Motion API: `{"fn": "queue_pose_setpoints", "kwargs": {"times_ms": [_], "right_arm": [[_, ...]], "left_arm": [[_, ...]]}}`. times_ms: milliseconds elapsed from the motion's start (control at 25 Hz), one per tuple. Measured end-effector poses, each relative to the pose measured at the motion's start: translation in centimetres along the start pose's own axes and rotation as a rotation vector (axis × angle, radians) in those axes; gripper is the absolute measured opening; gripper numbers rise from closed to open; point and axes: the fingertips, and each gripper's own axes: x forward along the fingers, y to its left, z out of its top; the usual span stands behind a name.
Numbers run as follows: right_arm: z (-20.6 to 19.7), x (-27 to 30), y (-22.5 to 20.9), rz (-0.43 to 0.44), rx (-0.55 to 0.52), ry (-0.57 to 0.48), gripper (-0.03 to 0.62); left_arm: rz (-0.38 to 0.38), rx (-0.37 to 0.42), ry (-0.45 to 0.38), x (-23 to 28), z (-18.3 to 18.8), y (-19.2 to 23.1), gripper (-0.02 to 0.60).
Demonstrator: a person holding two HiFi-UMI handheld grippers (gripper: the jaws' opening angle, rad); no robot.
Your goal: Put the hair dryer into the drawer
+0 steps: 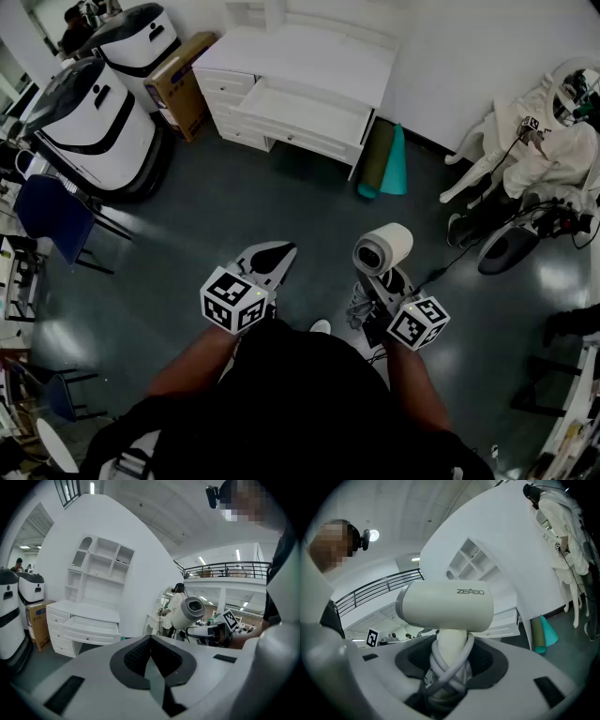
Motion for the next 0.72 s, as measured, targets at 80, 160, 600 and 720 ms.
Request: {"fn": "queue_pose_setpoints", "kwargs": {"times_ms": [80,160,600,720], "right_arm": [[-0.21,-0.21,-0.10,0.000,-0.001,0.000,0.210],[-0.37,-0.35,-0.16,0.001,-0.004,0.001,0.210],[-0.46,-0.55,0.01,0.028,0.013,-0.011,0.210],[-0.16,-0.79,0.39,0.056,0.037,-0.026,0.210]], "left_arm": [[-0.001,0.004,0.002,-0.03,-0.04,-0.12,0.009],[-0.002,0.000,0.006,-0.07,-0.19,-0.26,0.009],[0.006,-0.017,-0.007,-0.25,-0.42,-0.41,0.009],[0.005,-0.046,-0.011,-0.35,-0.74,-0.28,0.009]]}}
